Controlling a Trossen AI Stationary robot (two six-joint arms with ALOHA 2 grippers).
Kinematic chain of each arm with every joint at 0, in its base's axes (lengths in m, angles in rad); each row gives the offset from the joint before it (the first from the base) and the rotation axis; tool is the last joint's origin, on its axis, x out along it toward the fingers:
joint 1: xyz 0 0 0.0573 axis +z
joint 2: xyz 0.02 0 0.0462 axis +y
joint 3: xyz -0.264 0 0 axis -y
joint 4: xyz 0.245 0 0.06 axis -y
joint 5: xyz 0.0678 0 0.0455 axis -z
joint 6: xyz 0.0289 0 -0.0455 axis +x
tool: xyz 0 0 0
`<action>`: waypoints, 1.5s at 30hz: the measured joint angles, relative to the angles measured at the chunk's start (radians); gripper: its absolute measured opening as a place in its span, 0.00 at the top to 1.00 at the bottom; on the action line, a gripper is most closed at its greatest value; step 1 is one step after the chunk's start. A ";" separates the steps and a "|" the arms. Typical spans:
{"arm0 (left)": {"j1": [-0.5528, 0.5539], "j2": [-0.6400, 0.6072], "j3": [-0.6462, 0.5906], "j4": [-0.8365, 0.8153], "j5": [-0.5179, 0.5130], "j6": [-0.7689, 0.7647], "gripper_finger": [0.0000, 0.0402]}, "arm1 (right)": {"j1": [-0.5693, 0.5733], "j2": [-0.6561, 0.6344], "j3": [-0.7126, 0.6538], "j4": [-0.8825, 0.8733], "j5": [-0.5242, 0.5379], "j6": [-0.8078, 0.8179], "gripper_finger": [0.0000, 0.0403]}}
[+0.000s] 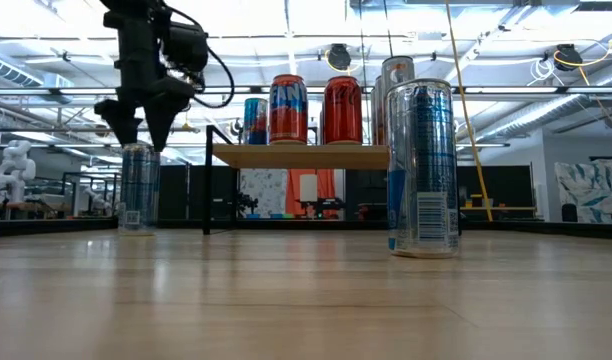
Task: Place canned beverage on shelf
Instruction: Put the top blue soda can on the shelf aligned with the other blue soda can
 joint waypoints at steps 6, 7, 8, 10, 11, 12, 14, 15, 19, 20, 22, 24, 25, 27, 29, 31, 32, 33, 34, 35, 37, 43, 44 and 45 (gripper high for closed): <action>0.000 0.032 -0.016 0.001 -0.005 0.001 0.15 | 0.000 0.000 0.000 0.000 0.003 0.003 0.23; 0.000 0.034 -0.016 0.006 -0.005 0.001 0.15 | 0.000 0.000 0.000 0.000 0.003 0.003 0.23; 0.000 0.035 -0.016 0.012 -0.005 0.000 0.15 | 0.000 0.000 0.000 0.000 0.003 0.003 0.23; 0.000 0.040 -0.016 0.012 -0.004 0.001 0.16 | 0.000 0.000 0.000 0.000 0.004 0.003 0.23; 0.001 0.044 -0.016 0.012 -0.001 0.001 0.17 | 0.000 0.000 0.000 0.000 0.004 0.003 0.23; 0.001 0.049 -0.016 0.013 0.002 0.000 0.18 | 0.000 0.000 0.000 0.000 0.004 0.003 0.23; 0.001 0.057 -0.016 0.010 0.004 0.001 0.22 | 0.000 0.000 0.000 0.000 0.004 0.003 0.23; 0.001 0.060 -0.016 0.011 0.006 0.003 0.24 | 0.000 0.000 0.000 0.000 0.004 0.003 0.23; 0.001 0.067 -0.016 0.009 0.035 0.004 0.32 | 0.000 0.000 0.000 0.000 0.004 0.003 0.23; 0.001 0.067 -0.016 0.008 0.040 0.005 0.35 | 0.000 0.000 0.000 0.000 0.004 0.003 0.23; 0.001 0.067 -0.016 0.005 0.042 0.005 0.40 | 0.000 0.000 0.000 0.000 0.004 0.003 0.23; 0.001 0.067 -0.015 0.001 0.048 0.011 0.44 | 0.000 0.000 0.000 0.000 0.004 0.003 0.23; 0.001 0.067 -0.014 -0.001 0.053 0.015 0.46 | 0.000 0.000 0.000 0.000 0.004 0.002 0.23; 0.001 0.068 -0.005 -0.012 0.076 0.033 0.46 | 0.000 0.000 0.000 0.000 0.004 -0.002 0.23; 0.001 0.069 0.013 -0.032 0.108 0.053 0.46 | 0.000 0.007 0.000 0.003 0.004 -0.003 0.23; 0.000 0.066 0.040 -0.045 0.150 0.056 0.46 | 0.000 0.014 0.000 0.013 0.004 -0.011 0.23; 0.001 0.062 0.055 -0.054 0.168 0.061 0.45 | 0.000 0.017 0.000 0.014 0.004 -0.016 0.23; 0.000 0.058 0.073 -0.068 0.187 0.064 0.44 | 0.000 0.027 0.000 0.015 0.003 -0.018 0.23; -0.004 0.052 0.094 -0.083 0.209 0.065 0.44 | 0.000 0.033 0.000 0.019 0.003 -0.018 0.23; -0.006 0.045 0.116 -0.097 0.231 0.074 0.44 | 0.000 0.036 0.000 0.019 0.003 -0.019 0.23; -0.016 0.033 0.167 -0.131 0.278 0.093 0.44 | 0.000 0.052 0.000 0.022 0.003 -0.019 0.23; -0.061 -0.006 0.350 -0.201 0.402 0.137 0.45 | 0.000 0.097 0.000 0.092 0.001 0.016 0.23; -0.074 -0.010 0.386 -0.201 0.413 0.141 0.45 | 0.000 0.104 0.000 0.096 0.000 0.022 0.23; -0.089 -0.012 0.423 -0.200 0.418 0.141 0.45 | 0.000 0.118 0.000 0.111 -0.004 0.023 0.23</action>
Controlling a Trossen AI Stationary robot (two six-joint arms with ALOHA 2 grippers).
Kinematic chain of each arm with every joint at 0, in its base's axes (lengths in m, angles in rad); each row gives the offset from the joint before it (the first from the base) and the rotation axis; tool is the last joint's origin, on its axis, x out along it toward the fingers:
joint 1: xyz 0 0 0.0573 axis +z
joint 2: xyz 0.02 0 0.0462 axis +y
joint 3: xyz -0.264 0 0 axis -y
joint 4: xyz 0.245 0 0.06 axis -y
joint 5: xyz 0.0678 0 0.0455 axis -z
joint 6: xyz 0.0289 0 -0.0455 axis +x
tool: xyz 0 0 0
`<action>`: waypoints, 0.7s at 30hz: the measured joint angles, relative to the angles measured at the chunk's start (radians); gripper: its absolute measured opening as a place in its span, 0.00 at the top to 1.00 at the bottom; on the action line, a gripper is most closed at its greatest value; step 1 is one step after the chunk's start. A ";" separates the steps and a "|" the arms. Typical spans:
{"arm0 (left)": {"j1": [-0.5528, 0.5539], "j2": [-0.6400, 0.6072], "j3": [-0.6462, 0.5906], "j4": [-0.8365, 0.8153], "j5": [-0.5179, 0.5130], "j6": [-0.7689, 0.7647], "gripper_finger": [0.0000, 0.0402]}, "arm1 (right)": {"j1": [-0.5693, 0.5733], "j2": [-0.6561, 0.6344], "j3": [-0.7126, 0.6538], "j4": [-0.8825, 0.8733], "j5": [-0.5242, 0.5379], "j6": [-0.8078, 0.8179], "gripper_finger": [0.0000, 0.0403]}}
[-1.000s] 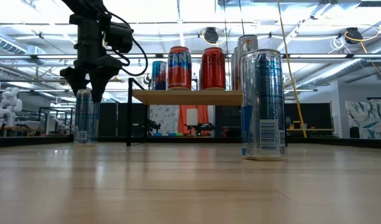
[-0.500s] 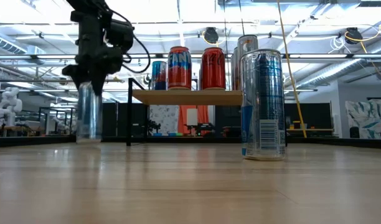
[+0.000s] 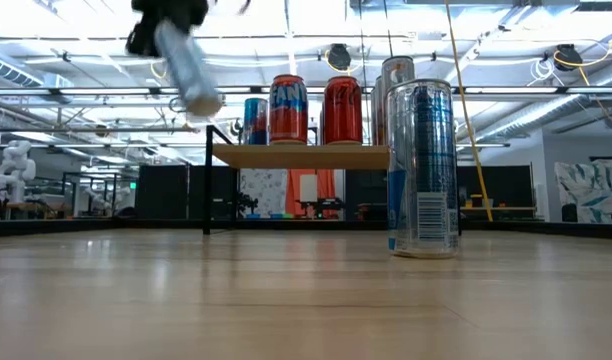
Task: Place canned beverage on shelf
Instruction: Put the top blue soda can on the shelf aligned with the other blue soda can
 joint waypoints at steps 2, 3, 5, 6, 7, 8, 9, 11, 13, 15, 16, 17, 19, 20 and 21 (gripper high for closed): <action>-0.030 0.001 0.078 0.004 0.002 0.004 0.45 | 0.000 0.012 0.001 0.029 -0.024 -0.001 0.22; -0.048 0.002 0.115 0.006 0.002 0.018 0.45 | 0.000 0.024 0.001 0.020 -0.028 0.001 0.21; -0.087 0.001 0.178 0.029 0.000 0.054 0.45 | 0.000 0.041 0.001 0.026 -0.052 0.002 0.19; -0.108 0.001 0.205 0.055 -0.004 0.076 0.45 | 0.000 0.049 0.001 0.024 -0.057 0.002 0.18; -0.131 0.000 0.228 0.084 -0.011 0.100 0.45 | 0.000 0.058 0.001 0.025 -0.070 -0.001 0.17; -0.151 0.001 0.249 0.114 -0.019 0.129 0.45 | 0.000 0.066 0.001 0.033 -0.085 -0.006 0.16; -0.168 0.002 0.268 0.142 -0.020 0.166 0.45 | 0.000 0.075 0.001 0.042 -0.101 -0.013 0.15; -0.208 0.001 0.289 0.198 -0.020 0.256 0.45 | 0.000 0.092 0.001 0.053 -0.127 -0.022 0.13; -0.241 0.000 0.295 0.266 -0.020 0.338 0.44 | 0.000 0.105 0.001 0.068 -0.134 -0.039 0.11; -0.275 0.002 0.295 0.306 -0.022 0.412 0.44 | -0.001 0.115 0.000 0.082 -0.132 -0.054 0.10; -0.288 0.003 0.294 0.318 -0.022 0.449 0.44 | -0.002 0.115 0.000 0.095 -0.127 -0.064 0.09; -0.303 0.003 0.294 0.328 -0.023 0.482 0.44 | -0.003 0.115 0.000 0.107 -0.126 -0.074 0.08; -0.329 0.005 0.294 0.352 -0.025 0.545 0.44 | -0.003 0.112 0.000 0.136 -0.126 -0.086 0.07; -0.341 0.006 0.294 0.356 -0.025 0.571 0.44 | -0.004 0.111 0.000 0.152 -0.127 -0.092 0.07; -0.353 0.008 0.294 0.356 -0.025 0.596 0.44 | -0.004 0.108 0.000 0.160 -0.129 -0.097 0.06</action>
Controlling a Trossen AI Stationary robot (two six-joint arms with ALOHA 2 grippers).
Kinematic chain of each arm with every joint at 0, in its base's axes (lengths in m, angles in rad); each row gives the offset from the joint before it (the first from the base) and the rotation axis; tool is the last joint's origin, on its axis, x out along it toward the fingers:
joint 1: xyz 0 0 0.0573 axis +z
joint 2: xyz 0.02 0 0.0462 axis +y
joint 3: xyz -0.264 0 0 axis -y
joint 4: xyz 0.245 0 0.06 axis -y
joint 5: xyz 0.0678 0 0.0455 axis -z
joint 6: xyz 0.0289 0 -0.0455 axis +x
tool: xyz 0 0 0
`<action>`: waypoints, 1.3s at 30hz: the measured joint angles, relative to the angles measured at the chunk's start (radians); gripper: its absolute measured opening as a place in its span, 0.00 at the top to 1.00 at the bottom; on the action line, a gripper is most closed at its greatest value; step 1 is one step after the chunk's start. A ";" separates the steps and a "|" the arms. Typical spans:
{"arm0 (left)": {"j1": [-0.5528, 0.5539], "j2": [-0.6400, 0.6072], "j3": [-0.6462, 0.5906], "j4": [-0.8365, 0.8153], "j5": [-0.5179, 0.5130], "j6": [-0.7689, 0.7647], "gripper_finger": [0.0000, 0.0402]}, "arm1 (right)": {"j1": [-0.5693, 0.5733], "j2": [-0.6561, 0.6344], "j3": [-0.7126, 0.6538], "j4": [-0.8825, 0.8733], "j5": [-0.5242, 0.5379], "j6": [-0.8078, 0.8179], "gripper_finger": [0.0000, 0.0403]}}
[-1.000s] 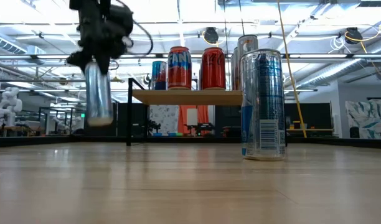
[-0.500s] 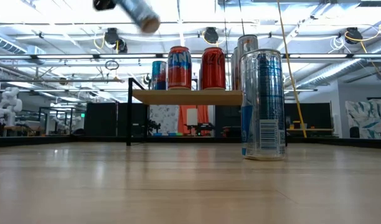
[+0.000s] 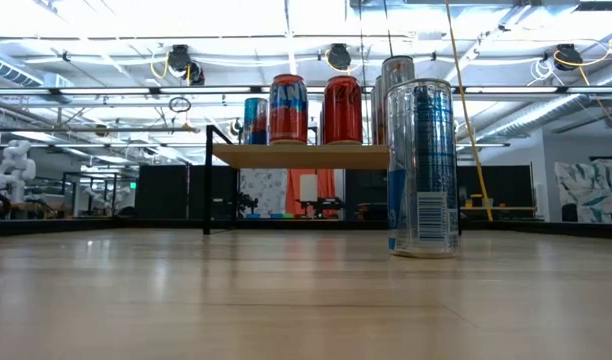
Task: Place canned beverage on shelf
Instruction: Put the top blue soda can on the shelf aligned with the other blue soda can
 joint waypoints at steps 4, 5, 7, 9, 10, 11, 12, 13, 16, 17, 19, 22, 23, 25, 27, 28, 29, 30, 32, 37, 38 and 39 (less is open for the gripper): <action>-0.040 0.002 0.000 0.040 -0.006 0.106 0.43 | -0.003 -0.001 0.000 0.010 -0.063 -0.020 0.05; -0.049 0.001 0.000 0.052 -0.013 0.133 0.43 | -0.007 -0.001 0.000 0.012 -0.095 -0.019 0.05; -0.063 0.001 0.000 0.083 -0.035 0.169 0.43 | -0.018 0.005 0.000 0.037 -0.186 0.004 0.05; -0.070 0.001 0.000 0.107 -0.050 0.198 0.43 | -0.031 0.007 0.000 0.048 -0.244 0.022 0.05; -0.074 0.001 0.000 0.116 -0.051 0.212 0.43 | -0.036 0.011 0.000 0.050 -0.265 0.026 0.05; -0.076 0.001 0.000 0.125 -0.051 0.227 0.43 | -0.043 0.016 0.000 0.057 -0.289 0.032 0.05; -0.080 0.002 0.000 0.131 -0.051 0.243 0.43 | -0.052 0.018 0.000 0.058 -0.313 0.039 0.05; -0.083 0.006 0.000 0.131 -0.052 0.262 0.43 | -0.059 0.020 0.000 0.054 -0.338 0.046 0.05; -0.095 0.013 0.000 0.126 -0.051 0.295 0.43 | -0.081 0.041 0.000 0.074 -0.423 0.062 0.05; -0.100 0.015 -0.001 0.126 -0.051 0.307 0.43 | -0.086 0.049 0.000 0.074 -0.449 0.066 0.05; -0.109 0.023 -0.001 0.137 -0.051 0.321 0.43 | -0.096 0.068 0.000 0.097 -0.520 0.077 0.05; -0.109 0.029 0.000 0.146 -0.050 0.322 0.43 | -0.102 0.098 0.000 0.137 -0.626 0.099 0.05; -0.109 0.034 0.000 0.147 -0.050 0.322 0.43 | -0.103 0.109 0.000 0.152 -0.656 0.107 0.05; -0.108 0.040 0.000 0.160 -0.050 0.322 0.43 | -0.103 0.128 0.000 0.160 -0.706 0.111 0.05; -0.108 0.043 -0.001 0.163 -0.050 0.322 0.43 | -0.102 0.146 0.000 0.177 -0.740 0.106 0.06; -0.108 0.043 -0.001 0.165 -0.050 0.322 0.43 | -0.102 0.150 0.000 0.171 -0.755 0.099 0.06; -0.108 0.043 -0.001 0.169 -0.050 0.322 0.43 | -0.103 0.154 0.000 0.171 -0.761 0.094 0.06; -0.108 0.043 -0.001 0.173 -0.050 0.322 0.43 | -0.103 0.159 0.000 0.173 -0.760 0.087 0.06; -0.108 0.044 0.000 0.171 -0.050 0.322 0.43 | -0.103 0.162 0.000 0.173 -0.761 0.077 0.06; -0.108 0.046 0.000 0.165 -0.050 0.373 0.43 | -0.103 0.163 0.000 0.173 -0.761 0.052 0.14; -0.108 0.046 0.000 0.165 -0.050 0.387 0.43 | -0.103 0.162 0.000 0.173 -0.762 0.052 0.17; -0.108 0.046 0.000 0.165 -0.050 0.398 0.43 | -0.103 0.162 0.000 0.172 -0.765 0.051 0.20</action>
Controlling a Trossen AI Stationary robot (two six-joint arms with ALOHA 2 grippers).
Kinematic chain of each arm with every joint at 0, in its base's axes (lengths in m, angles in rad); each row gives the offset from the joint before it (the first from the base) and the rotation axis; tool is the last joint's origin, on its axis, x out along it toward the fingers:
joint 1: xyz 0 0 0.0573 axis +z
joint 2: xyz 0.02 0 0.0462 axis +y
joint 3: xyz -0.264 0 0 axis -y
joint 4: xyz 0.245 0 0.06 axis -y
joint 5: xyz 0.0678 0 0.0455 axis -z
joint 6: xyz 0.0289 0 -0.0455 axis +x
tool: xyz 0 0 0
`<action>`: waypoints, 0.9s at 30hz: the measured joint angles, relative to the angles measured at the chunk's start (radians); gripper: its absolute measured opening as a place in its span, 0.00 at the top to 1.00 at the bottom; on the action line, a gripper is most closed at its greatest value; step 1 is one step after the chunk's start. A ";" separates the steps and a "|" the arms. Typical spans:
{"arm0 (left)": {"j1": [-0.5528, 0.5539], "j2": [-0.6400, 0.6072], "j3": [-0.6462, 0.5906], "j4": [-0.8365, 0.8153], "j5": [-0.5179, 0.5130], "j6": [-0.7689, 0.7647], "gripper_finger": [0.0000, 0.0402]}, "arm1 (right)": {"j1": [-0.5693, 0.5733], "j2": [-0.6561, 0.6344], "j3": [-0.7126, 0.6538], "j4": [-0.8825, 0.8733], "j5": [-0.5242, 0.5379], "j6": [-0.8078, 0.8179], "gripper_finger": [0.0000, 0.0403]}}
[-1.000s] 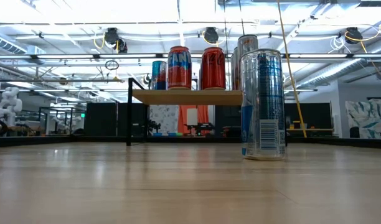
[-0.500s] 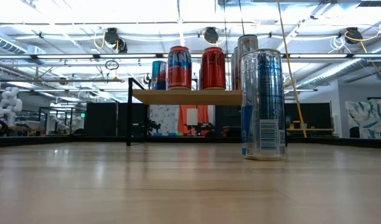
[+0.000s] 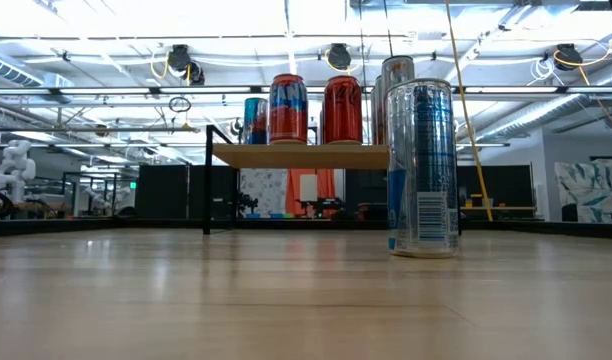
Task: Place canned beverage on shelf
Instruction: Put the top blue soda can on the shelf aligned with the other blue soda can
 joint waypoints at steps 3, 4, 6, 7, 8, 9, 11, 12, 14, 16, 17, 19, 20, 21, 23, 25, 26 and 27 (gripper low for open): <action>0.000 0.000 0.000 0.000 -0.005 0.026 0.43 | 0.000 0.000 0.000 0.000 -0.022 -0.008 0.28; 0.000 0.000 0.000 0.002 -0.009 0.027 0.43 | 0.000 0.000 0.000 0.000 -0.021 -0.012 0.31; 0.000 0.000 0.000 0.007 -0.019 0.026 0.43 | 0.000 0.000 0.000 -0.001 -0.021 -0.024 0.36; 0.000 0.000 0.000 0.007 -0.027 0.026 0.43 | -0.001 0.000 0.000 -0.002 -0.019 -0.027 0.38; -0.001 0.000 0.000 0.006 -0.035 0.025 0.43 | -0.001 0.000 0.000 -0.003 -0.019 -0.031 0.41; -0.001 0.000 0.000 0.005 -0.046 0.026 0.43 | -0.002 0.000 0.000 -0.005 -0.018 -0.036 0.43; -0.002 -0.002 0.000 0.005 -0.066 0.022 0.42 | -0.002 0.000 0.000 -0.005 -0.018 -0.044 0.47; -0.002 -0.002 0.000 0.005 -0.073 0.021 0.41 | -0.002 0.000 0.000 -0.005 -0.018 -0.048 0.48; -0.002 -0.002 0.000 0.001 -0.080 0.019 0.37 | -0.003 0.000 0.000 -0.005 -0.018 -0.050 0.50; -0.002 -0.002 0.000 0.004 -0.101 0.005 0.32 | -0.008 0.000 0.000 -0.006 -0.016 -0.052 0.50; -0.001 -0.003 0.000 0.007 -0.111 -0.015 0.29 | -0.011 0.000 0.000 -0.004 -0.017 -0.052 0.49; 0.000 -0.004 0.001 0.007 -0.135 -0.055 0.23 | -0.018 -0.003 0.000 -0.006 -0.018 -0.056 0.48; 0.000 -0.003 0.001 0.007 -0.139 -0.078 0.20 | -0.021 -0.003 0.000 -0.005 -0.019 -0.058 0.48; 0.000 -0.003 0.001 0.007 -0.143 -0.100 0.17 | -0.024 -0.004 0.000 -0.004 -0.019 -0.060 0.48; 0.000 -0.003 0.001 0.007 -0.163 -0.149 0.13 | -0.032 -0.006 0.000 -0.003 -0.021 -0.061 0.48; 0.000 -0.007 0.001 0.007 -0.191 -0.225 0.10 | -0.040 -0.015 0.000 -0.002 -0.019 -0.065 0.48; 0.001 -0.010 0.001 0.007 -0.207 -0.269 0.09 | -0.043 -0.020 0.000 0.001 -0.019 -0.073 0.48; 0.001 -0.014 0.001 0.007 -0.219 -0.319 0.08 | -0.047 -0.026 0.000 0.003 -0.018 -0.081 0.48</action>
